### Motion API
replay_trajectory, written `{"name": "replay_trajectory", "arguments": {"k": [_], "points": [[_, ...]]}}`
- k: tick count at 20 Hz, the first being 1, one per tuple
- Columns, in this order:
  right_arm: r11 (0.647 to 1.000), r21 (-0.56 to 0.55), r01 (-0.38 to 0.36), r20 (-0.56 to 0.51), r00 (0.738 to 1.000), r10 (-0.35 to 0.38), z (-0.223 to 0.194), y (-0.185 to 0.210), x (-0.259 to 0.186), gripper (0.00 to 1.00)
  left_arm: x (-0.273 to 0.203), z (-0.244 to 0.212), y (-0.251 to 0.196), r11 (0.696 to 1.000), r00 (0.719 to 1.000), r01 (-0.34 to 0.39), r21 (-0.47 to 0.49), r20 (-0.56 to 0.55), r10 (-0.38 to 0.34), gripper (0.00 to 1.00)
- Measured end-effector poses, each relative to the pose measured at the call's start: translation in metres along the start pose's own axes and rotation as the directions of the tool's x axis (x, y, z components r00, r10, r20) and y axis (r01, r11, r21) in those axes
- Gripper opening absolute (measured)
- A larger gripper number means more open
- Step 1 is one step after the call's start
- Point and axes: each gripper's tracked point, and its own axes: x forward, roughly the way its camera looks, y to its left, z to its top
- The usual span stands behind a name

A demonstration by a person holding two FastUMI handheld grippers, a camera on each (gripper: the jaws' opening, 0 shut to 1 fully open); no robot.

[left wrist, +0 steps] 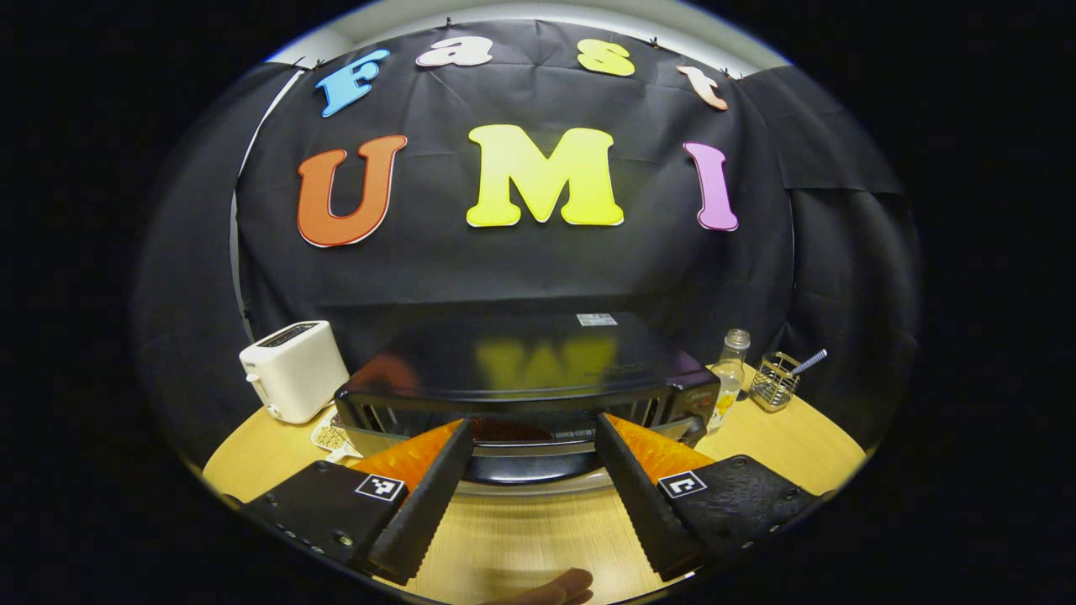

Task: Open the electric oven with the left hand, put the food in, and close the electric oven.

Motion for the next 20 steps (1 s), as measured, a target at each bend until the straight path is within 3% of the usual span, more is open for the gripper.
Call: {"name": "replay_trajectory", "arguments": {"k": [3, 6, 9, 10, 13, 15, 16, 17, 18, 20], "points": [[1.0, -0.017, -0.006, 0.002, 1.0, 0.006, 0.004, 0.003, -0.011, 0.96, -0.015, 0.019, 0.009, 1.0, 1.0, -0.011, -0.019, 0.016, 0.011, 0.94], [1.0, -0.011, -0.004, 0.002, 1.0, 0.004, 0.011, 0.009, -0.021, 1.0, -0.058, 0.037, 0.015, 1.0, 0.998, -0.027, 0.013, 0.054, 0.026, 0.94], [1.0, 0.008, -0.008, -0.004, 1.0, 0.008, 0.017, 0.019, -0.037, 1.0, -0.121, 0.052, 0.017, 0.999, 0.995, -0.04, 0.027, 0.095, 0.037, 0.94], [1.0, 0.014, -0.007, 0.001, 1.0, 0.007, 0.02, 0.023, -0.043, 0.96, -0.146, 0.055, 0.018, 0.999, 0.993, -0.046, 0.028, 0.109, 0.042, 0.94], [0.998, 0.044, -0.037, -0.021, 0.999, 0.037, 0.023, 0.039, -0.061, 1.0, -0.224, 0.065, 0.019, 0.998, 0.984, -0.06, 0.034, 0.17, 0.053, 0.93], [0.999, 0.032, 0.002, -0.02, 1.0, -0.001, 0.029, 0.035, -0.068, 1.0, -0.27, 0.07, 0.016, 0.995, 0.971, -0.089, 0.04, 0.225, 0.078, 0.94], [0.999, 0.018, 0.028, -0.009, 1.0, -0.027, 0.034, 0.033, -0.072, 1.0, -0.29, 0.069, 0.017, 0.994, 0.966, -0.104, 0.021, 0.241, 0.096, 0.95], [0.999, 0.007, 0.038, -0.001, 0.999, -0.038, 0.038, 0.036, -0.076, 1.0, -0.308, 0.067, 0.017, 0.993, 0.959, -0.114, -0.005, 0.26, 0.112, 0.87], [1.0, 0.003, 0.028, 0.008, 1.0, -0.028, 0.042, 0.043, -0.081, 1.0, -0.324, 0.066, 0.016, 0.993, 0.952, -0.114, -0.033, 0.282, 0.119, 0.95], [1.0, -0.004, -0.022, 0.015, 1.0, 0.022, 0.047, 0.063, -0.09, 1.0, -0.348, 0.061, 0.008, 0.995, 0.942, -0.084, -0.061, 0.321, 0.1, 0.94]]}}
